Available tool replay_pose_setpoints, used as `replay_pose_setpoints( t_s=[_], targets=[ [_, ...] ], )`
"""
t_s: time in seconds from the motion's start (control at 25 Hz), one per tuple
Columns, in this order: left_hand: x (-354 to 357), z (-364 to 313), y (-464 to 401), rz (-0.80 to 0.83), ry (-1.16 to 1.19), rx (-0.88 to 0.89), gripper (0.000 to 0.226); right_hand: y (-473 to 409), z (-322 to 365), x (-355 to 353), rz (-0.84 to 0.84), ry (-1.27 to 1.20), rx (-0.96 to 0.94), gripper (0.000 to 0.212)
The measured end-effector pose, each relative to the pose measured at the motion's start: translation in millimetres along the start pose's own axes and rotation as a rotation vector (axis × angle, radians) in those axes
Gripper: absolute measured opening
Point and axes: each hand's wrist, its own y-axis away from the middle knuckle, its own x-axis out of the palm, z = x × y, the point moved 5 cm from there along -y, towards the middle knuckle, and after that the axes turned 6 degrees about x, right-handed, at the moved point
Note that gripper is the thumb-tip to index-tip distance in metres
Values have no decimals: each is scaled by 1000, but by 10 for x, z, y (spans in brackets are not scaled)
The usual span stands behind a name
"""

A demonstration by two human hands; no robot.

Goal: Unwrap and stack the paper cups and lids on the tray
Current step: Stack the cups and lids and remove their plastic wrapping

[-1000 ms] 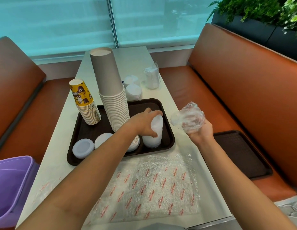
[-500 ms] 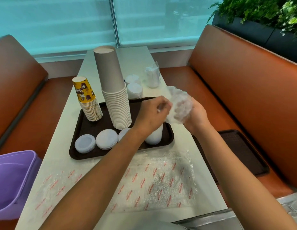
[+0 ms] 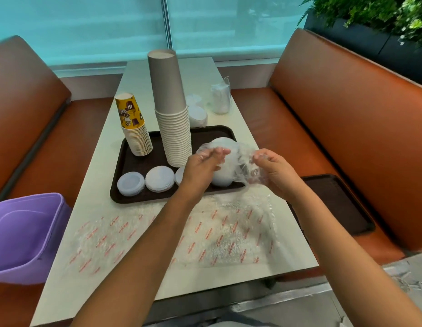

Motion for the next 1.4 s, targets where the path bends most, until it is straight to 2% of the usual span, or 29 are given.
replay_pose_setpoints(
  t_s=[0.08, 0.2, 0.28, 0.36, 0.44, 0.48, 0.52, 0.56, 0.6, 0.64, 0.68, 0.72, 0.76, 0.8, 0.88, 1.0, 1.08, 1.12, 1.2, 1.24, 1.32, 1.4],
  targets=[
    [-113, 32, 79, -134, 102, -14, 25, 62, -98, 17, -151, 90, 17, 20],
    [-336, 40, 221, -253, 93, -33, 27, 183, -172, 32, -219, 198, 59, 27],
    [-466, 93, 342, -274, 36, -86, 25, 261, -214, 72, -196, 69, 109, 24],
    [-602, 238, 447, -333, -33, -237, 23, 343, -209, 129, -170, -140, 116, 20],
    [-700, 289, 620, -510, -186, -357, 33, 444, -185, 133, -192, -288, 106, 16],
    [-677, 197, 726, -601, -344, -299, 43, 498, -181, 126, -208, -314, 106, 14],
    [-562, 19, 836, -647, -504, -120, 48, 574, -173, 123, -215, -296, 113, 13],
    [-357, -179, 928, -586, -626, 129, 46, 644, -181, 120, -221, -258, 119, 13],
    [-81, -321, 1003, -406, -716, 329, 43, 719, -185, 124, -219, -213, 117, 14],
    [200, -356, 1049, -180, -797, 424, 42, 774, -183, 151, -202, -184, 109, 16],
    [435, -324, 1117, 28, -871, 436, 42, 844, -177, 174, -167, -190, 105, 17],
    [592, -260, 1205, 159, -905, 416, 37, 948, -172, 184, -113, -245, 110, 18],
    [642, -204, 1229, 183, -873, 400, 29, 1002, -185, 198, -54, -360, 130, 22],
    [638, -152, 1246, 141, -788, 393, 21, 1054, -205, 203, 7, -504, 158, 26],
    [604, -144, 1374, -9, -668, 394, 16, 1155, -256, 183, 98, -614, 172, 27],
    [535, -154, 1493, -103, -622, 324, 20, 1269, -376, 288, 171, -277, 102, 28],
    [414, -174, 1554, -207, -550, 241, 18, 1314, -444, 357, 142, -49, 73, 19],
    [303, -193, 1577, -309, -465, 208, 17, 1317, -458, 356, 105, 25, 69, 18],
    [10, -181, 1584, -523, -288, 140, 27, 1260, -446, 308, -6, 119, 57, 23],
    [-111, -161, 1577, -572, -245, 102, 31, 1222, -424, 294, -57, 143, 45, 24],
    [-243, -69, 1544, -551, -209, 30, 32, 1157, -367, 316, -134, 145, -1, 26],
    [-278, -4, 1530, -506, -199, -9, 18, 1089, -301, 360, -223, 194, -95, 27]
  ],
)
